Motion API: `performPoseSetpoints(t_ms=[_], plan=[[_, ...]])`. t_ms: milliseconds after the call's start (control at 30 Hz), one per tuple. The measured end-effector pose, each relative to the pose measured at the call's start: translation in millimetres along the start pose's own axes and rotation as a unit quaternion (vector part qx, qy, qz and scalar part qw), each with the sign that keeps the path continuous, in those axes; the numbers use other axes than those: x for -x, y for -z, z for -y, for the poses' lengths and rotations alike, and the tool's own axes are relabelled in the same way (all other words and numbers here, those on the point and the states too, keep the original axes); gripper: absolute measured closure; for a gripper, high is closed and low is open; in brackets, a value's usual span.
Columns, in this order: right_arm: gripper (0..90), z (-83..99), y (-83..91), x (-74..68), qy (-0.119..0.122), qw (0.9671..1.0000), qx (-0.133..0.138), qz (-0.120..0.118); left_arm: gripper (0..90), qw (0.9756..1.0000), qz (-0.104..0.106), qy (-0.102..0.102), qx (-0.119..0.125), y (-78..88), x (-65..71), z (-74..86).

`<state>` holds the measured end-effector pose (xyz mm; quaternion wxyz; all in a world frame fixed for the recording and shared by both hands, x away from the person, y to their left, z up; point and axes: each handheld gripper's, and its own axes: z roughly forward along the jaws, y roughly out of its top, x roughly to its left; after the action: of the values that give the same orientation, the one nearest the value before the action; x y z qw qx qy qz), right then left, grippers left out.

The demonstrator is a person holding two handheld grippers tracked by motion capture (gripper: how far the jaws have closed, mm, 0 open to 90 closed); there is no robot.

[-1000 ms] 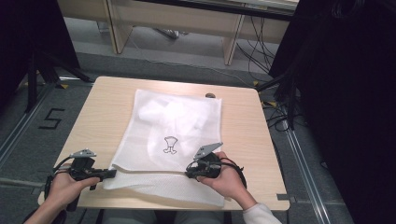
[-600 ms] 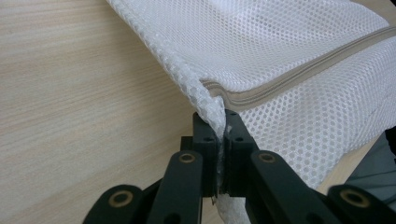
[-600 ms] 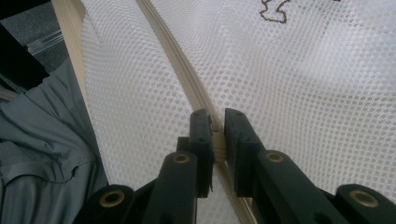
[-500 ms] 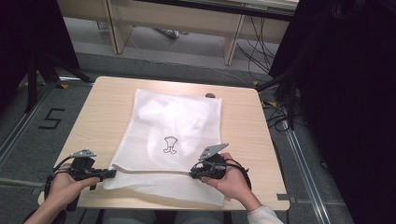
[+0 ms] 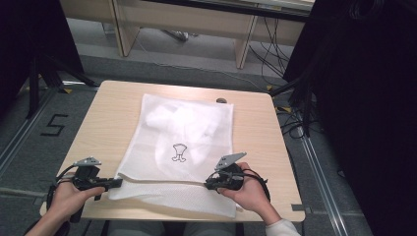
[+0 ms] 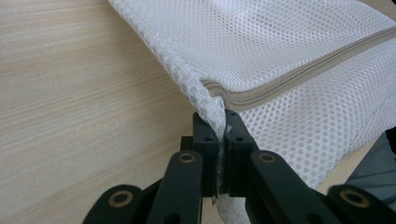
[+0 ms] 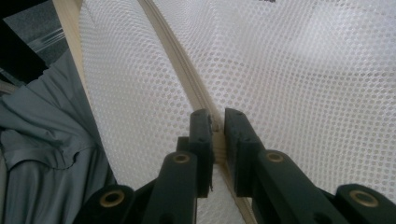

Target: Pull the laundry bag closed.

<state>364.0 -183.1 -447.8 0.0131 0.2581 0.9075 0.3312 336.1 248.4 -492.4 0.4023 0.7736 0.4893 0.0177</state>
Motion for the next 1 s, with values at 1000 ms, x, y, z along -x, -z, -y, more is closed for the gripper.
performPoseSetpoints(t_ms=[1000], plan=[[82.7, 31.0, 27.4, 17.1, -0.032, 0.9994, -0.009, 0.014, 85.5, 0.9999, -0.002, 0.015, 0.008, -2.0, 1.6, 0.8]])
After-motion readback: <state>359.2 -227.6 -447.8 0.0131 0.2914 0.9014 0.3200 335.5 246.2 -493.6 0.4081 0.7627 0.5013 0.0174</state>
